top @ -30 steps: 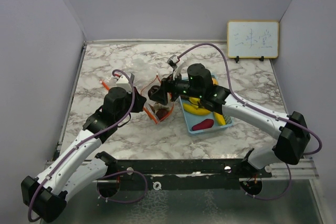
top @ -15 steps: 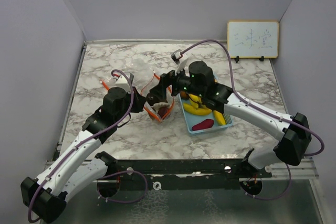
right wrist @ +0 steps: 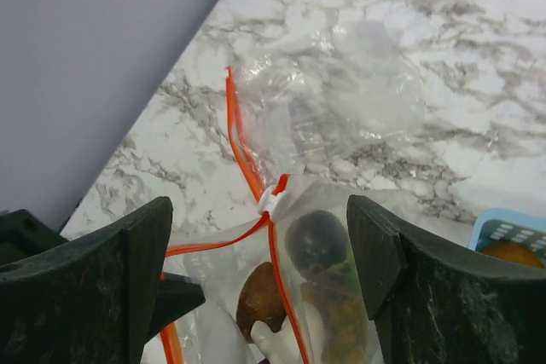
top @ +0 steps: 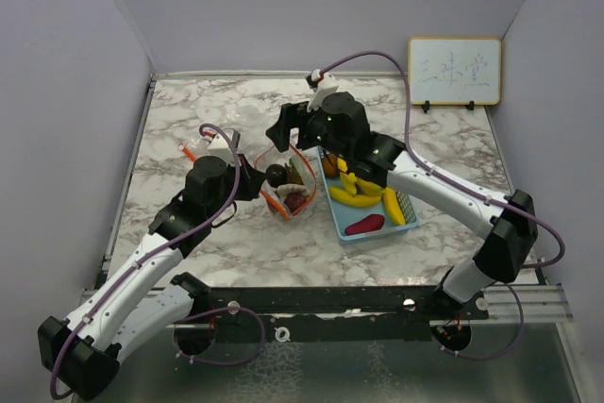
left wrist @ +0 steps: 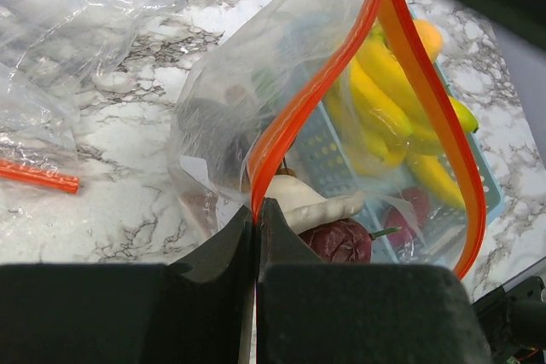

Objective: Place the food in the zip-top bag and seal the zipper
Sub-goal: Place the fake fruit in the zipper food storage bag.

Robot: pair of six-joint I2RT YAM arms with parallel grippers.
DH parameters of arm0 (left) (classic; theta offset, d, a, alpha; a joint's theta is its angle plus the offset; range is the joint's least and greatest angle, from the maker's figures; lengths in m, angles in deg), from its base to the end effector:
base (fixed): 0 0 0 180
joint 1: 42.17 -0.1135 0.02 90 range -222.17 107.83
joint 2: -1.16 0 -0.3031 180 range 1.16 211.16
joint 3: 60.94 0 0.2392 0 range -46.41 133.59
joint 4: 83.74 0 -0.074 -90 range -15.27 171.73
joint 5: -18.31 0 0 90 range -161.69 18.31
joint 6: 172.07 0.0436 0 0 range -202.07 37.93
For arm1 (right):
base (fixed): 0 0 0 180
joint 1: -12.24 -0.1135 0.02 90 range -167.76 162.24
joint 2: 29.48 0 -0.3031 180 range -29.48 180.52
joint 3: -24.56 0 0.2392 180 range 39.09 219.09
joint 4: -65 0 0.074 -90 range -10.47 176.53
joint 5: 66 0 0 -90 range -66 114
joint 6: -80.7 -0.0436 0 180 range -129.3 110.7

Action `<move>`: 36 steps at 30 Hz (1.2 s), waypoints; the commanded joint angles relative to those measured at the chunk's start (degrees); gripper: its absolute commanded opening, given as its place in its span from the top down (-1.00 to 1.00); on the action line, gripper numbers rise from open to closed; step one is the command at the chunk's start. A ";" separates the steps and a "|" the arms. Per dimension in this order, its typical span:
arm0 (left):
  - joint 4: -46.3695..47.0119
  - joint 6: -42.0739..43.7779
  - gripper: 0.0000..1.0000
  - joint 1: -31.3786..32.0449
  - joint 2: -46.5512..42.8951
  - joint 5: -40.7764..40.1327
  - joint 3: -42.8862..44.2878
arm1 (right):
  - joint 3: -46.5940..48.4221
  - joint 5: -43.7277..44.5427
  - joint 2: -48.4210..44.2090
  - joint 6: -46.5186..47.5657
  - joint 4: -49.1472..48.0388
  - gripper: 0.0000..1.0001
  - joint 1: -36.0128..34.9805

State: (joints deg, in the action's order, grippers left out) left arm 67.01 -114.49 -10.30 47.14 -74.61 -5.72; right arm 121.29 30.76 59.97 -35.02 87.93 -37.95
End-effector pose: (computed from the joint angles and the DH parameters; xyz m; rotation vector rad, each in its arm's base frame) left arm 0.1336 -0.0804 0.3296 -0.0449 1.9833 -0.6960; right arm 0.2391 0.2789 0.4153 -0.3228 1.8945 0.8060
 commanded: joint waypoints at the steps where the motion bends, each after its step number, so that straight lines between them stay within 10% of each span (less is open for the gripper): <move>1: 3.18 -0.71 1.00 -0.06 -0.09 1.34 -0.48 | 2.27 3.56 3.88 -2.76 3.45 -0.55 -0.84; 5: 3.95 -1.09 1.00 -0.04 0.20 1.65 -1.03 | 3.00 6.29 4.52 -2.38 4.07 -0.48 -2.97; 18: 4.34 -0.18 0.97 -0.02 0.16 3.86 -0.03 | -1.66 7.83 0.88 1.13 1.55 0.95 -3.75; 26: -8.98 14.26 -0.96 -0.06 -6.36 10.33 11.38 | -0.34 -2.36 -3.16 15.59 0.92 0.96 -3.64; 33: -12.67 24.28 -0.97 0.00 -16.91 9.51 14.92 | 0.17 -16.27 -8.24 26.09 4.02 0.96 -3.01; 36: -10.80 28.80 -0.68 -0.02 -20.39 14.08 12.87 | 1.13 -27.00 -9.57 30.44 7.50 0.96 -1.87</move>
State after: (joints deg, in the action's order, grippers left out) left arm 57.11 -94.50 -10.25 29.80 -66.17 9.23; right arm 119.36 20.47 53.87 -13.73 92.98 -41.01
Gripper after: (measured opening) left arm 0.934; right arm 0.026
